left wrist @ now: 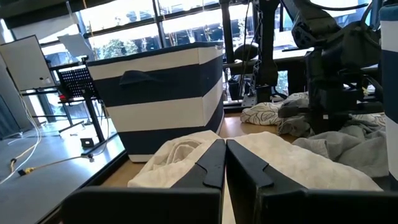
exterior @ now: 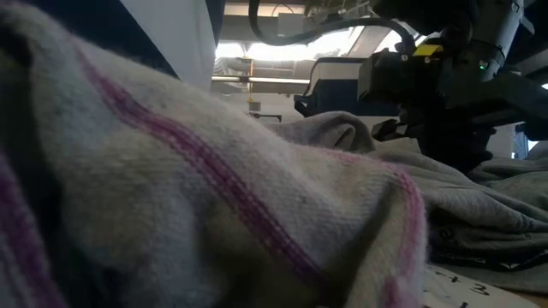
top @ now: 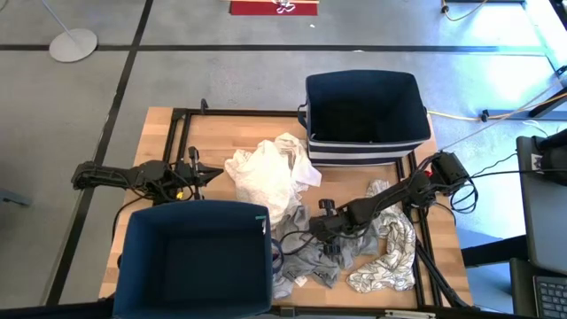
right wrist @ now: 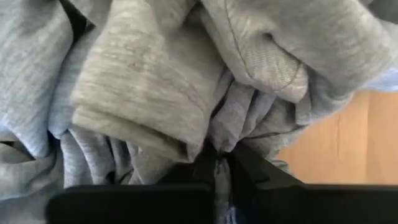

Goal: Sort clothes
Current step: Put the gray clothes into the bottom left laundry bin

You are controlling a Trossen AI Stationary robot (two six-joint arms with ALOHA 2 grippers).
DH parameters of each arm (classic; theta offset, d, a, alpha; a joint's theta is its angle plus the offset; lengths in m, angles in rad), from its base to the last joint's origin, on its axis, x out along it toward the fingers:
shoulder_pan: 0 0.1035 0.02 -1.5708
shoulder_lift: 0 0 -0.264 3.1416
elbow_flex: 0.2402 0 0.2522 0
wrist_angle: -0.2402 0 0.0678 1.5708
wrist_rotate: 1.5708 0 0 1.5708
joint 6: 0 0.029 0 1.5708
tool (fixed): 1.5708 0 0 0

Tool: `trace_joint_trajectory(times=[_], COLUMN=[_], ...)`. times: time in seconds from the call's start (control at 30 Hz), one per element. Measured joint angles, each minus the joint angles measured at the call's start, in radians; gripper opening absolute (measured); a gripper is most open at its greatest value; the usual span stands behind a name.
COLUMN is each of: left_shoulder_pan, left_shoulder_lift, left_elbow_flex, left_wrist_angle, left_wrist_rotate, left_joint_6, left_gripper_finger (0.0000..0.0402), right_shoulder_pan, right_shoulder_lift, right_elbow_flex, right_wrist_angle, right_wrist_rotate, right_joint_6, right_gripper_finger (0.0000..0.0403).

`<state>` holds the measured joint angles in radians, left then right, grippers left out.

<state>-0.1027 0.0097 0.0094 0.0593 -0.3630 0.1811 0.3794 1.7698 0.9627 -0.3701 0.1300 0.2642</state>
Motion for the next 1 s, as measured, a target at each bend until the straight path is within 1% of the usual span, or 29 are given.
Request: trace_joint_trajectory(times=[0.03,0.17,0.23,0.37,0.47,0.57,0.73,0.93,1.0], left_shoulder_pan=[0.000,0.000,0.000,0.000,0.000,0.000,0.000,0.000,0.000], left_shoulder_lift=[0.000,0.000,0.000,0.000,0.000,0.000,0.000,0.000,0.000], left_elbow_flex=[0.000,0.000,0.000,0.000,0.000,0.000,0.000,0.000,0.000], left_wrist_angle=[0.000,0.000,0.000,0.000,0.001,0.001,0.002,0.003,0.004], left_wrist_rotate=[0.000,0.000,0.000,0.000,0.000,0.000,0.000,0.000,0.000], left_joint_6=[0.000,0.001,0.001,0.001,0.001,0.001,-0.011,-0.024,-0.024], left_gripper_finger=[0.0003,0.0003,0.0003,0.0003,0.0003,0.0003,0.0003,0.0003,0.0003], right_shoulder_pan=[0.000,0.000,0.000,0.000,0.000,0.000,0.000,0.000,0.000], right_shoulder_lift=[-0.001,-0.018,-0.037,-0.105,-0.166,-0.230,-0.333,-0.441,-0.470], right_elbow_flex=[0.000,-0.002,0.003,0.016,0.016,0.016,0.016,0.017,0.017], right_wrist_angle=[-0.001,-0.017,-0.037,-0.061,-0.062,-0.059,-0.056,-0.050,-0.047], right_wrist_rotate=[0.002,0.011,0.017,0.018,0.025,0.053,0.111,0.195,0.226], right_joint_6=[-0.007,-0.004,-0.007,-0.009,-0.009,-0.009,-0.010,-0.014,-0.044], right_gripper_finger=[0.0015,0.0035,0.0031,0.0010,0.0013,0.0019,0.0012,0.0016,0.0015])
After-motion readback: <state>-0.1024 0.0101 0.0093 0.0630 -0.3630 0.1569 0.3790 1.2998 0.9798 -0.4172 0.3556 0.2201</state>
